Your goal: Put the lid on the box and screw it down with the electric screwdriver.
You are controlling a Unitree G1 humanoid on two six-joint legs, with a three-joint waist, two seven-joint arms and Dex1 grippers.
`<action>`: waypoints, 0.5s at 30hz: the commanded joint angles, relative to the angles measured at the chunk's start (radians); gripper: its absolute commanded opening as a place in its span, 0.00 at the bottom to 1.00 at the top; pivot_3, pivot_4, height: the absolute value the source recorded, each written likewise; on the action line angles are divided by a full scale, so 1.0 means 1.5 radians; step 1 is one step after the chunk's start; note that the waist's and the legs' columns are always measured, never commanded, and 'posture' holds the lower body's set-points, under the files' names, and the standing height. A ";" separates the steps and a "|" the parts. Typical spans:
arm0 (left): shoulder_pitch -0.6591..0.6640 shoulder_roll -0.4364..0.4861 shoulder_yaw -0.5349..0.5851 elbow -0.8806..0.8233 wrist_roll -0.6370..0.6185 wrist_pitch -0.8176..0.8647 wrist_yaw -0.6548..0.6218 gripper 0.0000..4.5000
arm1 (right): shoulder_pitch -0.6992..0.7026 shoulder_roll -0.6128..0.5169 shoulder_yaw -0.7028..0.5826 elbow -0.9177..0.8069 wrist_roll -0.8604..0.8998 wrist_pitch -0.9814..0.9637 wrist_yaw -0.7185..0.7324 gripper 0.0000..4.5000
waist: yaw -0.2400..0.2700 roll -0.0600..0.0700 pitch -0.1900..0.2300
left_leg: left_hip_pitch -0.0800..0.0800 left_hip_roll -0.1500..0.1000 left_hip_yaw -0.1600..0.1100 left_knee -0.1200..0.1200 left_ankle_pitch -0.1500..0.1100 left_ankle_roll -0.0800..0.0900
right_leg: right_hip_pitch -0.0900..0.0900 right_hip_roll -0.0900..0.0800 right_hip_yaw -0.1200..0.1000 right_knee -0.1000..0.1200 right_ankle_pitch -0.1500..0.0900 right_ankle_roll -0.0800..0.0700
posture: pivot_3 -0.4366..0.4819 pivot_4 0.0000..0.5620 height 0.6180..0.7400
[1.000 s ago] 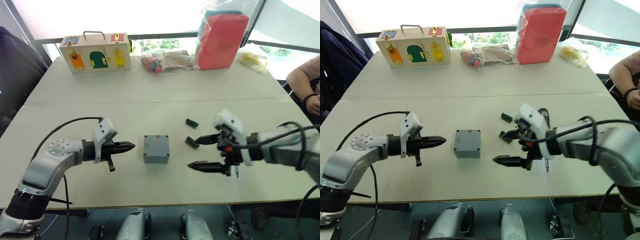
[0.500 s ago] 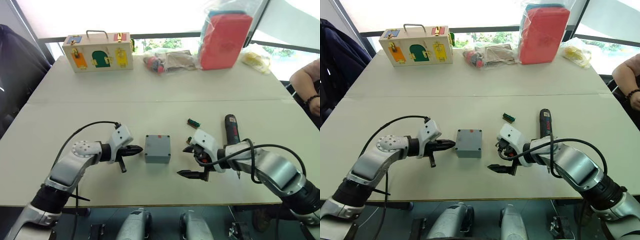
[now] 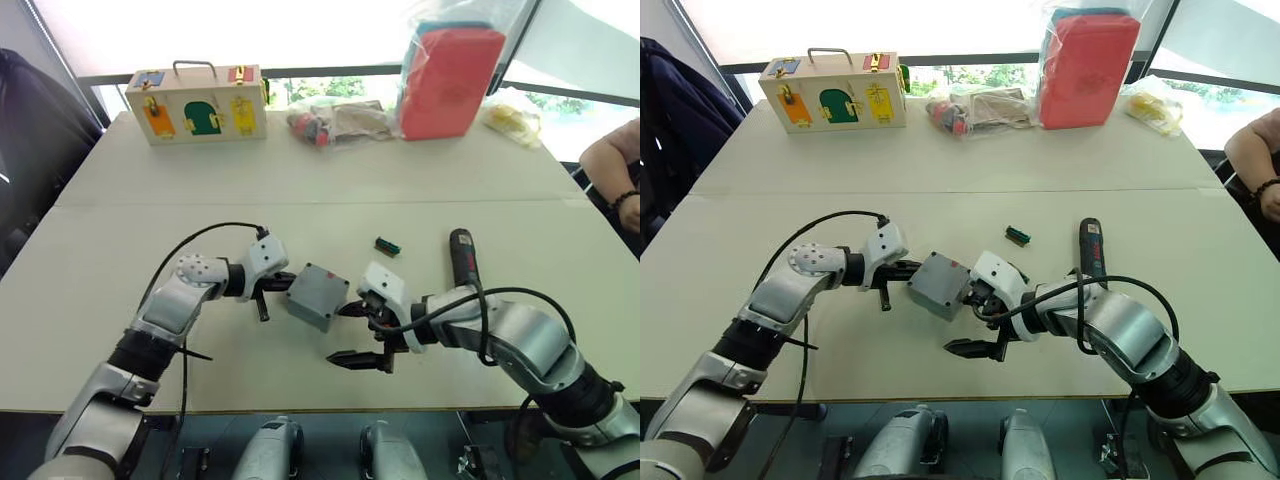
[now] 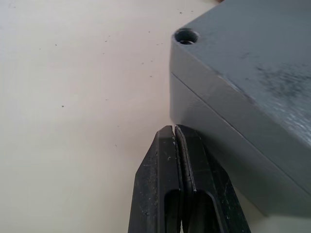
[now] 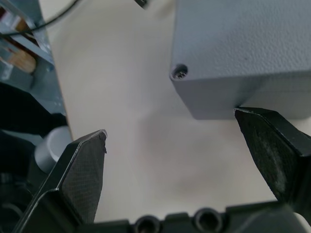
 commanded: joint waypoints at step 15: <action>0.224 0.094 0.084 -0.345 -0.139 0.244 -0.016 0.00 | -0.070 -0.033 0.053 0.201 -0.170 -0.229 0.124 0.99 | -0.011 0.000 0.000 | 0.000 0.000 0.000 0.000 0.000 0.000 | 0.001 0.000 0.001 0.000 0.000 0.000 | 0.48 0.27 1.00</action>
